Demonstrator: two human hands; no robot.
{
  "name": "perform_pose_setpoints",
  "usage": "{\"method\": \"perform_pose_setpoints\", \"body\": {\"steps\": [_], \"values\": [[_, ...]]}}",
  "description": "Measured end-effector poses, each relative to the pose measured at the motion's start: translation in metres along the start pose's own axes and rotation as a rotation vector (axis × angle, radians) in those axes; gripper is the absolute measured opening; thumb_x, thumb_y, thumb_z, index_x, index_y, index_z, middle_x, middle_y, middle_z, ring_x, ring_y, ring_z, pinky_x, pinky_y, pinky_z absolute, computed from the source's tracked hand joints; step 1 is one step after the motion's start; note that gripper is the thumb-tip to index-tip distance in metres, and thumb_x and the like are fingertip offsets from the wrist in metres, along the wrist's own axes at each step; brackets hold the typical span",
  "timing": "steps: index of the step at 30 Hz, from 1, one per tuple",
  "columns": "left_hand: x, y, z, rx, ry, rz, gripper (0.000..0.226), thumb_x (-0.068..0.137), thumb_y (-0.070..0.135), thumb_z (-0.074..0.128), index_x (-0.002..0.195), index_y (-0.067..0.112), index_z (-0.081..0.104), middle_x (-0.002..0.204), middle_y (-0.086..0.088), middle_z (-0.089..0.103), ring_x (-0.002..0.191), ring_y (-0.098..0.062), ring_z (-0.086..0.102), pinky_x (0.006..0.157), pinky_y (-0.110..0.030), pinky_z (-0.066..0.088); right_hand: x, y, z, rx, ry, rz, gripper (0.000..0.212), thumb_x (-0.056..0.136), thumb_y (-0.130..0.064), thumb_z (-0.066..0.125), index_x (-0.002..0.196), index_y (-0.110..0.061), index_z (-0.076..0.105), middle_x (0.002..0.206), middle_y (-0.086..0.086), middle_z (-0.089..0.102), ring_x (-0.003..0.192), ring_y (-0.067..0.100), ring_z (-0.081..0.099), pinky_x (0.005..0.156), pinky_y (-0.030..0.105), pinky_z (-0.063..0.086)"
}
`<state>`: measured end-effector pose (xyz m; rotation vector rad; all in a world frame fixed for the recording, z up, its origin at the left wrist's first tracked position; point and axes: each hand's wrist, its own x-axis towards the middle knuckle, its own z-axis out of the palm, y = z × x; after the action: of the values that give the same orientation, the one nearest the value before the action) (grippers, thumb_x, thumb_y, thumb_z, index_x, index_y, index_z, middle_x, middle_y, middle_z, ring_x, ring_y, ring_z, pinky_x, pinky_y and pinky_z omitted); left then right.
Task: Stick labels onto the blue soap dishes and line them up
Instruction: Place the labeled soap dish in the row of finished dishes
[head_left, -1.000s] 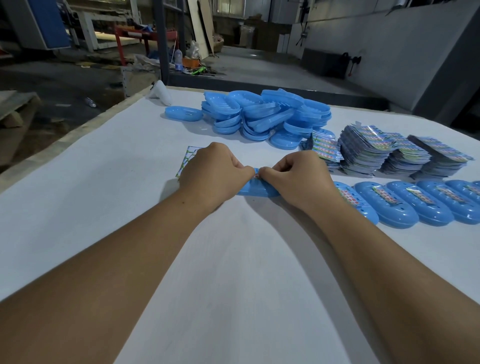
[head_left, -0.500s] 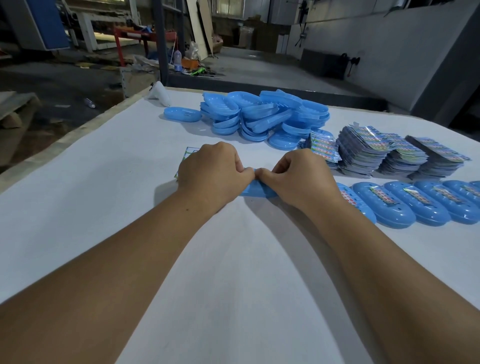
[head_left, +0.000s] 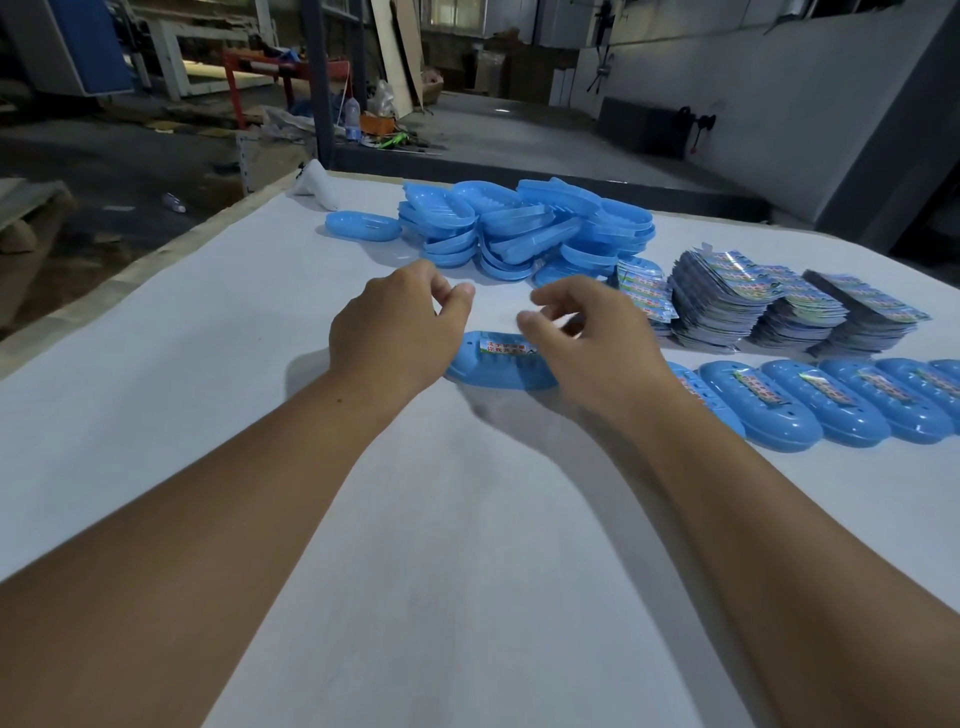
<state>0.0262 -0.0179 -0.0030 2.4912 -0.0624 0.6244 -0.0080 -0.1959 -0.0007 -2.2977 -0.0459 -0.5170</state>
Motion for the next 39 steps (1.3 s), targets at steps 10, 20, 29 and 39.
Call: {"method": "perform_pose_setpoints", "body": {"steps": [10,20,29,39], "values": [[-0.002,0.001,0.001,-0.043,0.002,0.043,0.027,0.095,0.057,0.052,0.089,0.031,0.055,0.074,0.008,0.059,0.073,-0.018,0.058,0.062,-0.031,0.042,-0.01,-0.014,0.008,-0.432,-0.328,-0.169,0.071,0.081,-0.056,0.063,0.148,-0.046,0.041,0.139,-0.008,0.054,0.12,0.029,0.049,0.106,0.049,0.04],[-0.007,-0.002,0.0,-0.118,-0.088,0.043,0.025,0.092,0.047,0.061,0.08,0.026,0.062,0.069,0.011,0.059,0.073,-0.021,0.059,0.067,-0.032,0.045,-0.017,-0.007,-0.015,-0.719,-0.311,-0.003,0.062,0.08,-0.073,0.047,0.132,-0.039,0.049,0.133,0.002,0.051,0.124,0.032,0.044,0.095,0.046,0.034],[-0.007,-0.002,-0.004,-0.126,-0.096,0.043,0.026,0.094,0.045,0.062,0.083,0.022,0.066,0.07,0.007,0.062,0.07,-0.018,0.058,0.068,-0.03,0.042,-0.015,0.001,-0.038,-0.684,-0.349,0.111,0.058,0.078,-0.068,0.053,0.123,-0.032,0.055,0.134,0.002,0.052,0.124,0.033,0.04,0.089,0.042,0.031],[-0.009,0.001,-0.005,-0.135,-0.104,0.035,0.026,0.095,0.043,0.062,0.086,0.019,0.068,0.07,0.006,0.061,0.066,-0.014,0.055,0.067,-0.029,0.039,-0.014,-0.004,-0.044,-0.565,-0.394,0.16,0.055,0.076,-0.043,0.045,0.131,-0.038,0.055,0.136,0.001,0.049,0.127,0.031,0.035,0.099,0.042,0.034]]}}
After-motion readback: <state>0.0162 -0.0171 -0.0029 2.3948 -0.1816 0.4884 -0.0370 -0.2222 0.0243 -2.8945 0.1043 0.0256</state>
